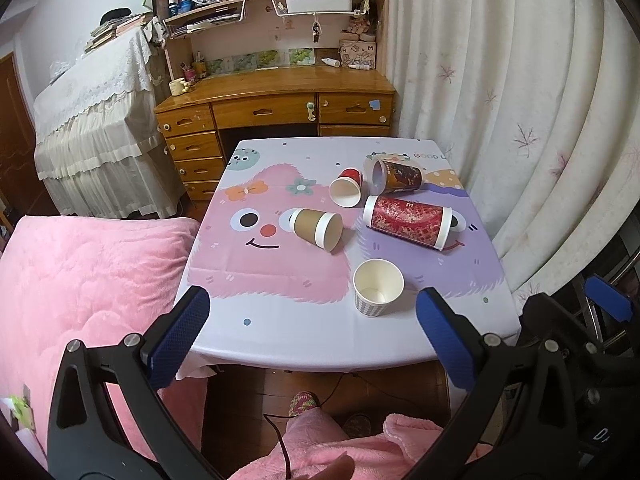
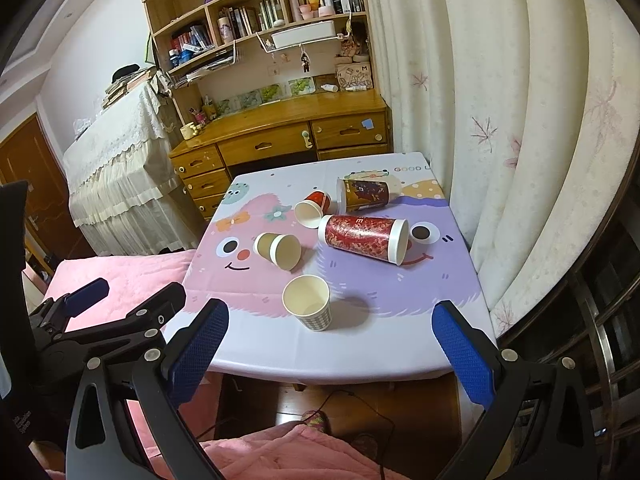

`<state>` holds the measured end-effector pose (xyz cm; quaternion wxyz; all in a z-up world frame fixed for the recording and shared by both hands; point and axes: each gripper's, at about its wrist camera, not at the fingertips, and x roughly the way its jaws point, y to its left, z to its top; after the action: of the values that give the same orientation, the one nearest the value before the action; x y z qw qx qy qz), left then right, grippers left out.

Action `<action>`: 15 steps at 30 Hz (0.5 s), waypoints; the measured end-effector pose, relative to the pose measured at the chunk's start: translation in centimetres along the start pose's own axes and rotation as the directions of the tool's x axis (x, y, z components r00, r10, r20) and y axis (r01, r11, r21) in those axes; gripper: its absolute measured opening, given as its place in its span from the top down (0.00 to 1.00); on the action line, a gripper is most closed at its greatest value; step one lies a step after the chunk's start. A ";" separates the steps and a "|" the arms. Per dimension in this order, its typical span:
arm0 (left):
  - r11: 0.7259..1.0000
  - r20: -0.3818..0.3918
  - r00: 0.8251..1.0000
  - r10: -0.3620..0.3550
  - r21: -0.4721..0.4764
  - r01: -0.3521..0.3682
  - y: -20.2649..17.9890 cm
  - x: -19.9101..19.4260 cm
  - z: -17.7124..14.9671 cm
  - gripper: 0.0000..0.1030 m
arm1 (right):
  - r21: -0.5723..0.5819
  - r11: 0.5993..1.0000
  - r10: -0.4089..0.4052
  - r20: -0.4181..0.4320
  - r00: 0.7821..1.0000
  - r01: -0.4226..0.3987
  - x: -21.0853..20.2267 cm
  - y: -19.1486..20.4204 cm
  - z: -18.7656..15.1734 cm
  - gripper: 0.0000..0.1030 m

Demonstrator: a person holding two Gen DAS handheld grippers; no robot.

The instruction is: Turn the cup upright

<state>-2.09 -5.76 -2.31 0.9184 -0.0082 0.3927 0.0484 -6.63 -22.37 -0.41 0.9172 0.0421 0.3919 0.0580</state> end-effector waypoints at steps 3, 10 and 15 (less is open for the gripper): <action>1.000 -0.006 1.000 -0.001 -0.002 0.001 0.0 0.1 0.0 0.01 | 0.000 1.000 0.001 -0.002 1.000 -0.001 0.1 0.0 0.1 0.00; 1.000 -0.011 1.000 -0.006 0.001 0.006 -0.1 0.5 0.2 0.01 | 0.004 1.000 0.001 -0.007 1.000 -0.001 0.3 0.0 0.2 0.00; 1.000 -0.010 1.000 -0.008 0.002 0.008 -0.2 0.7 0.3 0.01 | 0.005 1.000 0.002 -0.007 1.000 -0.002 0.2 0.0 0.2 0.00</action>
<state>-1.40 -5.87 -2.63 0.9166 -0.0091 0.3972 0.0442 -6.33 -22.35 -0.38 0.9156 0.0447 0.3953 0.0582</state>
